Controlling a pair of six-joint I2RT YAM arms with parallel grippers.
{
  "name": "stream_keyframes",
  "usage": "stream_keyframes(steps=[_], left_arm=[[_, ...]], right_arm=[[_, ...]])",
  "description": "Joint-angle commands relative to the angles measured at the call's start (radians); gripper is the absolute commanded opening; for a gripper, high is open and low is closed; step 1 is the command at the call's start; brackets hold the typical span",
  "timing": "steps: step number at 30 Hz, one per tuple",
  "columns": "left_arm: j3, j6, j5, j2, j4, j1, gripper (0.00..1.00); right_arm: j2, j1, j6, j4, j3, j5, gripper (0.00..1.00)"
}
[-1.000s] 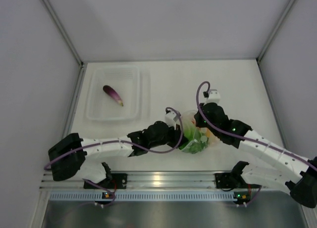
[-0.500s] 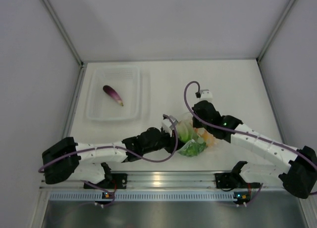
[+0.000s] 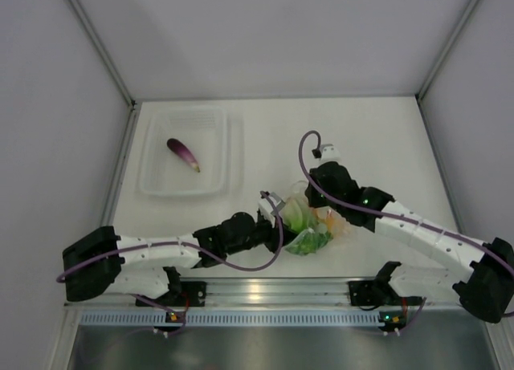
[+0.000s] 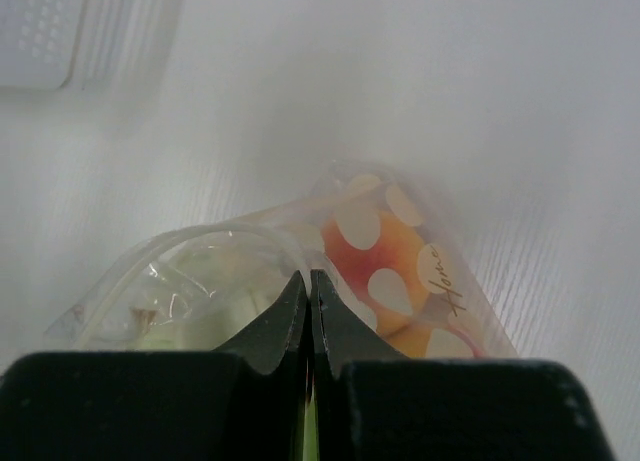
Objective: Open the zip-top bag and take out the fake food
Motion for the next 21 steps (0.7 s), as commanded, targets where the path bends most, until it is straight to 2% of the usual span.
stream_keyframes(steps=[1,7,12,21], left_arm=[[0.009,0.009,-0.078,0.013,0.117,-0.014,0.00],[0.013,-0.095,-0.254,0.001,0.111,-0.014,0.00],[0.017,-0.196,-0.324,-0.056,0.093,-0.014,0.00],[0.072,-0.431,-0.501,-0.125,-0.117,-0.014,0.00]], right_arm=[[-0.042,0.031,-0.026,0.102,0.039,-0.052,0.00],[-0.050,0.143,-0.021,0.062,0.061,0.026,0.00],[-0.029,0.223,-0.014,0.021,0.058,0.128,0.00],[-0.020,0.269,0.012,0.014,0.036,0.218,0.00]])
